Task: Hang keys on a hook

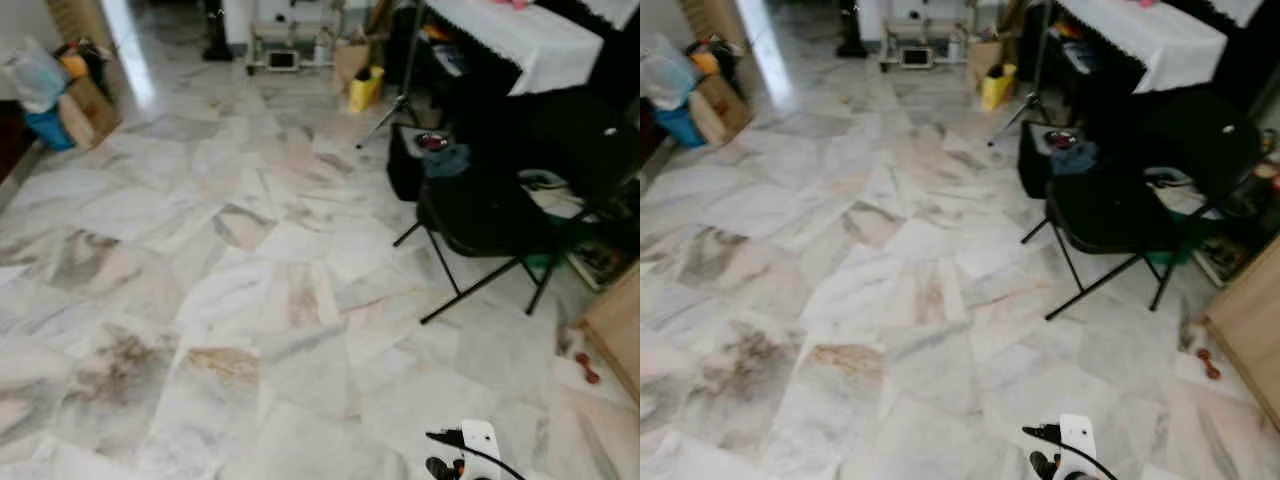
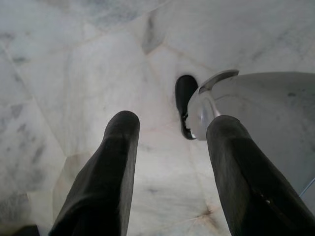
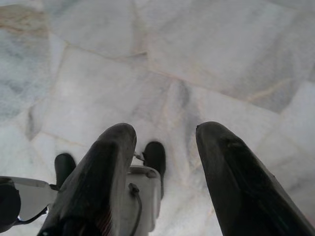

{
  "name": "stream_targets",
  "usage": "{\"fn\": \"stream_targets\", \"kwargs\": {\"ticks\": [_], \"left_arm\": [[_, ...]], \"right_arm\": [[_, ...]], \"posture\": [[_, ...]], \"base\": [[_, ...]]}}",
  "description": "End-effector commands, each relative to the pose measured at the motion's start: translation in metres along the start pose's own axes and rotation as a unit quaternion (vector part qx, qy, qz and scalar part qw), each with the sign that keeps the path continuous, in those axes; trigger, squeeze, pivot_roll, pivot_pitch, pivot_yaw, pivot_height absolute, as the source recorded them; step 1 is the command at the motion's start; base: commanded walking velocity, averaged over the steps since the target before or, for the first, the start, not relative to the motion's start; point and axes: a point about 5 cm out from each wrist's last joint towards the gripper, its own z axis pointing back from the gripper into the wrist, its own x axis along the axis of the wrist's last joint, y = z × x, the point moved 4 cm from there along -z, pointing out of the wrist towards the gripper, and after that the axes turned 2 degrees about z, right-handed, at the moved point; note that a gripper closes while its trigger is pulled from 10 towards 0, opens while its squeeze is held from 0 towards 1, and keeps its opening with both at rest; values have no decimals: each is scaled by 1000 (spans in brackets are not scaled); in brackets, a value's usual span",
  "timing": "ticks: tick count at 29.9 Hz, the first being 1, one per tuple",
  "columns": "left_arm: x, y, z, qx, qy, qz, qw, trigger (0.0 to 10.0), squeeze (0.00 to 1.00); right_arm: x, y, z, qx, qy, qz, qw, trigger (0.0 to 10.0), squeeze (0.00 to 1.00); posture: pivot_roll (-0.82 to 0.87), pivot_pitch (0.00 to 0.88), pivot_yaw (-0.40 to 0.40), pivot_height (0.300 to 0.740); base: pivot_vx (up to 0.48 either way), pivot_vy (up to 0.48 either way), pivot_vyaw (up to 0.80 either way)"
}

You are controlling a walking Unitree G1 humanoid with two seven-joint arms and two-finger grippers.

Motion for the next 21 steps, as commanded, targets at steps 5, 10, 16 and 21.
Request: {"fn": "stream_targets", "kwargs": {"ticks": [5, 10, 16, 21], "left_arm": [[-7, 2, 2, -1, 10, -12, 1000, 10000, 0], [-7, 2, 2, -7, 12, -26, 1000, 10000, 0], [-9, 2, 2, -9, 23, -60, 998, 10000, 0], [-9, 1, 2, -13, 23, -61, 998, 10000, 0]], "right_arm": [[-5, 0, 1, 2, 10, 4, 1000, 10000, 0], [-6, 1, 1, 4, 11, 5, 1000, 10000, 0], [-8, 1, 1, 6, 15, 9, 1000, 10000, 0], [-8, 1, 1, 5, 13, 9, 1000, 10000, 0]], "posture": [[118, 30, -43, 740], [112, 25, -38, 740], [109, 9, -30, 740], [100, 0, -29, 740]], "base": [[0, 0, -710], [0, 0, -712], [0, -206, -712], [0, -96, -710]]}}
